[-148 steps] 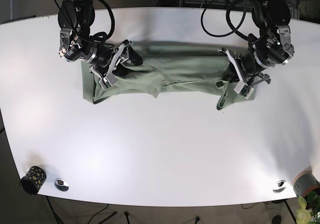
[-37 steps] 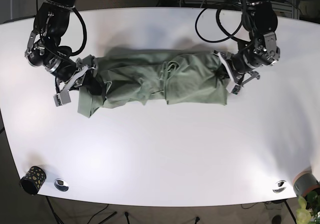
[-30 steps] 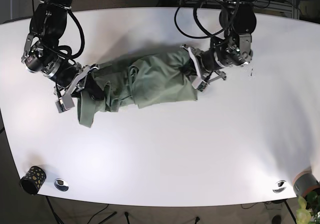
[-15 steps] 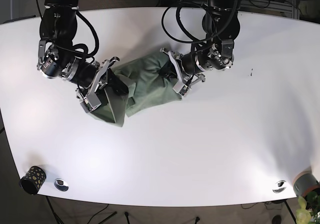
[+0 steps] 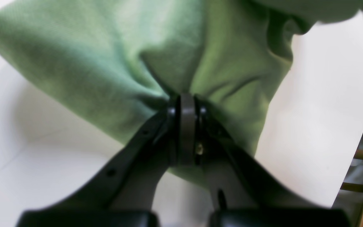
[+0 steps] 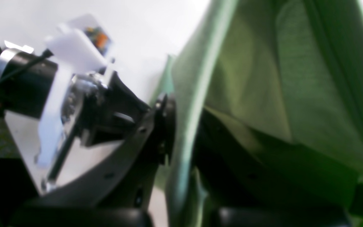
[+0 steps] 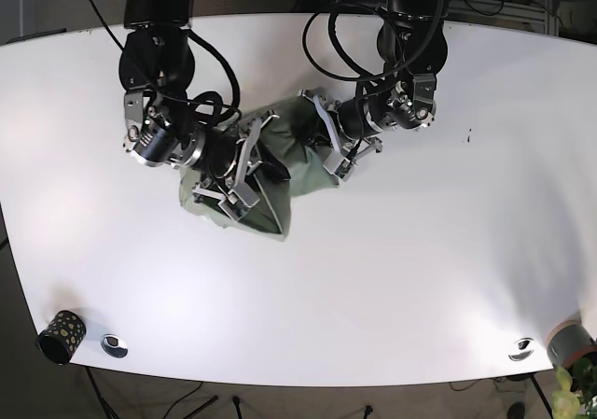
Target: Fold the T-shirt properly
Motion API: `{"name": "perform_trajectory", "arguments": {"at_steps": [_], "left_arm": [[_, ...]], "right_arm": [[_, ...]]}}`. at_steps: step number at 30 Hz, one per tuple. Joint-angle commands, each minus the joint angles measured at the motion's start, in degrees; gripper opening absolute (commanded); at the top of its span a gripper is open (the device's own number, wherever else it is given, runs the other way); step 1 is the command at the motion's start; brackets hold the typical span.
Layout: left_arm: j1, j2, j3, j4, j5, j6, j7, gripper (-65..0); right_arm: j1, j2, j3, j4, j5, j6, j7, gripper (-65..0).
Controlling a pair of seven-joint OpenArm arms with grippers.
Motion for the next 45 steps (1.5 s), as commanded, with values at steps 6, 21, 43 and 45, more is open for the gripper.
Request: {"name": "perform_trajectory", "arguments": {"at_steps": [6,21,43,45], "left_arm": [[-0.1,0.2,0.1,0.2,1.3,0.3,1.7,-65.0],[-0.3,0.3,-0.1,3.0,1.1,0.1,1.7,-65.0],[4.0,-9.8,0.0,13.7,1.1,-0.8,1.5,-65.0],[3.3,-9.7,0.1,12.8,1.3,-2.9,0.5,-65.0]], "right_arm": [[2.4,-2.9,-0.5,0.9,-6.3,0.30,1.5,-53.9],[-1.2,-2.1,-1.8,4.6,-7.1,0.30,1.5,-19.5],[-4.2,3.6,-7.0,-6.9,-7.8,0.30,11.0,-21.4],[-4.2,3.6,-7.2,-8.9,-7.8,0.30,13.7,-22.8]]}}
